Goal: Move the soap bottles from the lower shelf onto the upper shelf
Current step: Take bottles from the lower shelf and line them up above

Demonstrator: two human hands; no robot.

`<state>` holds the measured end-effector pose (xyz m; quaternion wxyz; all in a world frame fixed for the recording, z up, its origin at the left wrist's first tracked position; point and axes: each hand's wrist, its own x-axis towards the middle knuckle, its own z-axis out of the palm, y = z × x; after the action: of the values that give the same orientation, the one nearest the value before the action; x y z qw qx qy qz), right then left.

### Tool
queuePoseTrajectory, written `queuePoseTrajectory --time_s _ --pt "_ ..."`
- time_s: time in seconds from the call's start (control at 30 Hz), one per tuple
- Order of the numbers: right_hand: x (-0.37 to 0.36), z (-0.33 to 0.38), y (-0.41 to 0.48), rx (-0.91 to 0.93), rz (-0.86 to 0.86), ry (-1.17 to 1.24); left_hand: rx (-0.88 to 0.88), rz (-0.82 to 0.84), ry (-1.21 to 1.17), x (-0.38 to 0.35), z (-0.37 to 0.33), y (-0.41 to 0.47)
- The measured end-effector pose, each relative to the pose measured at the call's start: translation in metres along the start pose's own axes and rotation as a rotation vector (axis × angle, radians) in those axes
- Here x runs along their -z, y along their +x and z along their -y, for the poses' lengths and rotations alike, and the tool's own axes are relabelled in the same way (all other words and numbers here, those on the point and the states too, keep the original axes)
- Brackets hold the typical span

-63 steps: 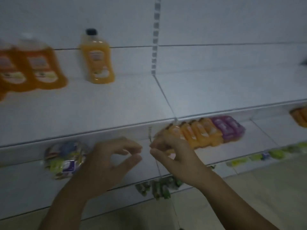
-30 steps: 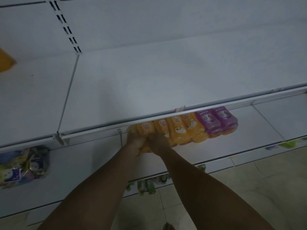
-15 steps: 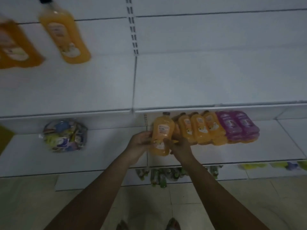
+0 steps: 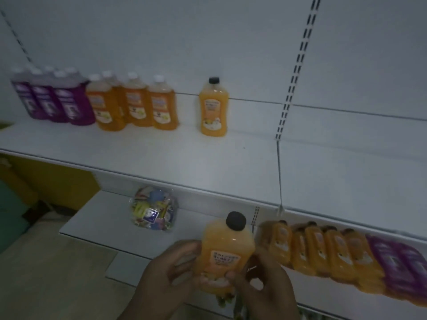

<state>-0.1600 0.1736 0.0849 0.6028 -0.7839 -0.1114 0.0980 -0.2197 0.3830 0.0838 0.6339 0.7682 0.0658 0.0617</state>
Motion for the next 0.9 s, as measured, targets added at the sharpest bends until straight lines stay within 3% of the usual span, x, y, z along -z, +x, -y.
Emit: queuePoseTrajectory --time_s 0.2,0.33,0.43,0.6,0.9 --pt "0.019 0.103 0.050 0.307 -0.048 -0.114 -0.268 -0.225 0.189 0.020 -0.092 0.043" --pt "0.031 0.147 0.119 0.434 -0.128 -0.111 -0.404 -0.185 0.214 0.027 -0.134 0.120" --pt "0.036 0.147 0.182 0.402 -0.201 -0.114 -0.463 -0.114 0.210 0.022 -0.144 0.181" --pt "0.035 0.127 0.254 0.297 -0.267 -0.208 -0.368 -0.112 0.318 0.004 -0.124 0.253" --pt "0.034 0.101 0.308 0.245 -0.346 -0.291 -0.311 0.006 0.293 -0.017 -0.118 0.281"
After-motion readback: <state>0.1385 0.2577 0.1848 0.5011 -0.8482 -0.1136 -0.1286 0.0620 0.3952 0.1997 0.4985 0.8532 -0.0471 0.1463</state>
